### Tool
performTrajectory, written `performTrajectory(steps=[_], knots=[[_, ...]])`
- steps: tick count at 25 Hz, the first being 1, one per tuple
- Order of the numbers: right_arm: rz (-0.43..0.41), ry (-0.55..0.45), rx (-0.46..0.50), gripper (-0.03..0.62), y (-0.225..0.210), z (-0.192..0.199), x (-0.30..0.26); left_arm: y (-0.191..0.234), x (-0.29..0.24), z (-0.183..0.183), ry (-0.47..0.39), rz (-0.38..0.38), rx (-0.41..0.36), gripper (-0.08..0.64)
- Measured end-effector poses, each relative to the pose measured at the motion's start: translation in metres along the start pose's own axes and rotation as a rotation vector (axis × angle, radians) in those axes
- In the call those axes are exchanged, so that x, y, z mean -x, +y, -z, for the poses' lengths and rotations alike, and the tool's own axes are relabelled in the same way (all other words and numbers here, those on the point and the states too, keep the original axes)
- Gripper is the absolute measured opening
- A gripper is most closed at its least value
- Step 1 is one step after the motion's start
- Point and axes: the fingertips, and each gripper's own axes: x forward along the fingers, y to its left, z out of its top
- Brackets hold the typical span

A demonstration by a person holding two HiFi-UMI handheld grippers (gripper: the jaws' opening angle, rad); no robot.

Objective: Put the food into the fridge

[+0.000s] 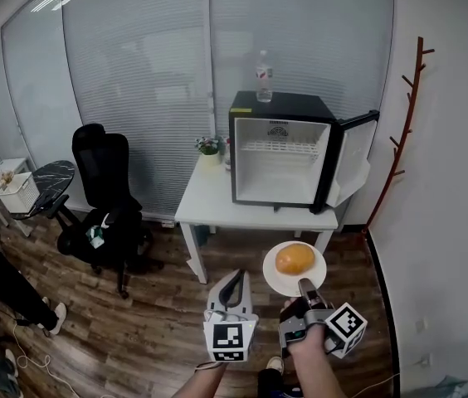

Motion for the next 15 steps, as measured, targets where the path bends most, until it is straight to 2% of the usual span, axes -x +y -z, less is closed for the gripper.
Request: performTrajectory(steps=[15], knots=[[-0.005, 0.031, -0.002, 0.046, 0.014, -0.096, -0.123, -0.018, -0.154, -0.009, -0.001, -0.024, -0.015, 0.026]])
